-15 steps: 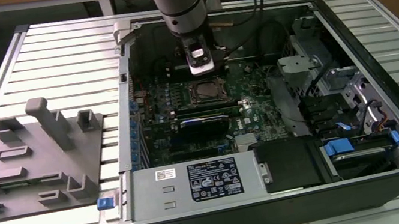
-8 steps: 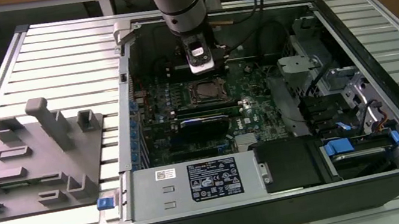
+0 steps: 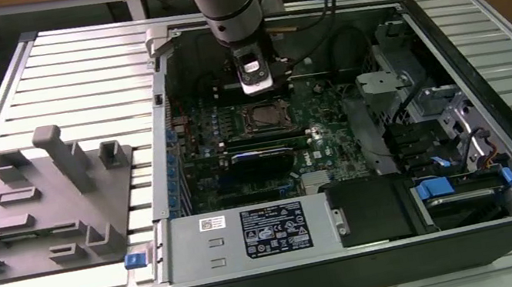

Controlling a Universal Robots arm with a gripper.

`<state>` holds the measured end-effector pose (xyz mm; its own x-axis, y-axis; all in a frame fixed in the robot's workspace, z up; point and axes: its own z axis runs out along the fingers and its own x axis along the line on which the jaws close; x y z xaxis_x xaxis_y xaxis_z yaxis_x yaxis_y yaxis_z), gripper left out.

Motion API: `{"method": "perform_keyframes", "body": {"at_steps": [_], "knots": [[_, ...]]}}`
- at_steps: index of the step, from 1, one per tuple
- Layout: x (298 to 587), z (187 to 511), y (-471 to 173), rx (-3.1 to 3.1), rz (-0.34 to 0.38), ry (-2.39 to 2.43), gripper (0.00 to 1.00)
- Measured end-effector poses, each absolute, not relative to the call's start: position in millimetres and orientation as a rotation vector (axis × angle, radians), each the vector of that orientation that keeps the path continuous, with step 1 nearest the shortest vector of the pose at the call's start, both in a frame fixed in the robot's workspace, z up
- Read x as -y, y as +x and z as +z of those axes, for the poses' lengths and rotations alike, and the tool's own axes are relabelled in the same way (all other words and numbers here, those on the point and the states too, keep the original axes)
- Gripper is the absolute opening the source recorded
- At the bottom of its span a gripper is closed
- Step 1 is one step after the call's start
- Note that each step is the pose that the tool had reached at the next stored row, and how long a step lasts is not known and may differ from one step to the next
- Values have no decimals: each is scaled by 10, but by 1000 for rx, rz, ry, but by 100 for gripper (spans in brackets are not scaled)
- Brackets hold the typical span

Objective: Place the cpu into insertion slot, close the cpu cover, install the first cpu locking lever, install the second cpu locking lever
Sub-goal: 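Install the first cpu locking lever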

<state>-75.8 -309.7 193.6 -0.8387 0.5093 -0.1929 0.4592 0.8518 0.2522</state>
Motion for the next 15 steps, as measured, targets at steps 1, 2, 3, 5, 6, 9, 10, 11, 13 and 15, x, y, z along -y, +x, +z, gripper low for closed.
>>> {"method": "perform_keyframes", "body": {"at_steps": [1,2,3,5,6,9,10,11,13,15], "knots": [[3094,1935,-760,-2775,286,739,11],[3090,1934,-760,-2775,286,739,11],[3086,1934,-761,-2775,286,739,11],[3072,1934,-760,-2774,286,738,11],[3064,1933,-760,-2774,285,738,11],[3063,1933,-760,-2774,284,737,11],[3063,1933,-760,-2774,284,737,11],[3063,1933,-760,-2774,283,738,11],[3063,1933,-760,-2774,283,737,11],[3063,1934,-760,-2774,283,738,11]]}}
